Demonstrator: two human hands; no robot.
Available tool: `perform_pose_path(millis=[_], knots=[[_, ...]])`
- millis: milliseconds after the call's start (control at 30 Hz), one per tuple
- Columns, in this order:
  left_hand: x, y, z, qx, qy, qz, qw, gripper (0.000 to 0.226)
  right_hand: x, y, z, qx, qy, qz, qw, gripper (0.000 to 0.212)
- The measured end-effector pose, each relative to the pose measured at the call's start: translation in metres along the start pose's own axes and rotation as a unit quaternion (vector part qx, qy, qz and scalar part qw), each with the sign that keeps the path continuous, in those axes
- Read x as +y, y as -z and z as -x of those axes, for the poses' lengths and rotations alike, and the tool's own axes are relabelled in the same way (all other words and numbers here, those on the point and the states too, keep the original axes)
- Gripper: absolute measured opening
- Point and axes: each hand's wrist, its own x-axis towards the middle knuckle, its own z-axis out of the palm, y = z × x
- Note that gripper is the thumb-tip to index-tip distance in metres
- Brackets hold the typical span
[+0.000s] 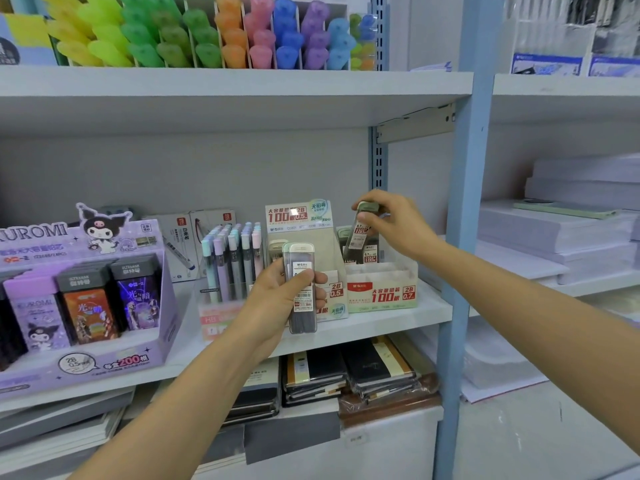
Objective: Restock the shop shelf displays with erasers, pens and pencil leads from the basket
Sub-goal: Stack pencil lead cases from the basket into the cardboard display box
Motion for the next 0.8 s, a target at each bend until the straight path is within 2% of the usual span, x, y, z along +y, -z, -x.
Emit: perform_pose_path(millis=[233,333,433,533,633,800], knots=[[0.001,-0.002,0.003,-0.003,0.001,-0.002,1.0,0.02,-0.001,-0.009,0.001,-0.059,0.001,0.045,0.997,0.018],[0.002,-0.002,0.003,-0.004,0.003,-0.002,1.0,0.02,0.0,-0.005,0.0,-0.078,0.003,0.056,0.995,0.026],[0.002,-0.004,0.003,-0.005,0.005,0.0,1.0,0.018,0.001,-0.005,-0.001,-0.038,0.015,0.09,0.995,0.028],[0.001,-0.004,0.003,-0.007,0.006,0.005,1.0,0.018,-0.001,0.001,-0.004,0.024,-0.006,0.029,0.999,0.023],[0.001,-0.004,0.002,-0.006,0.008,0.002,1.0,0.018,-0.003,0.011,-0.008,0.016,-0.003,-0.004,1.0,0.017],[0.001,-0.005,0.001,-0.007,0.008,0.008,1.0,0.018,-0.004,0.003,-0.004,0.011,0.014,0.045,0.999,0.017]])
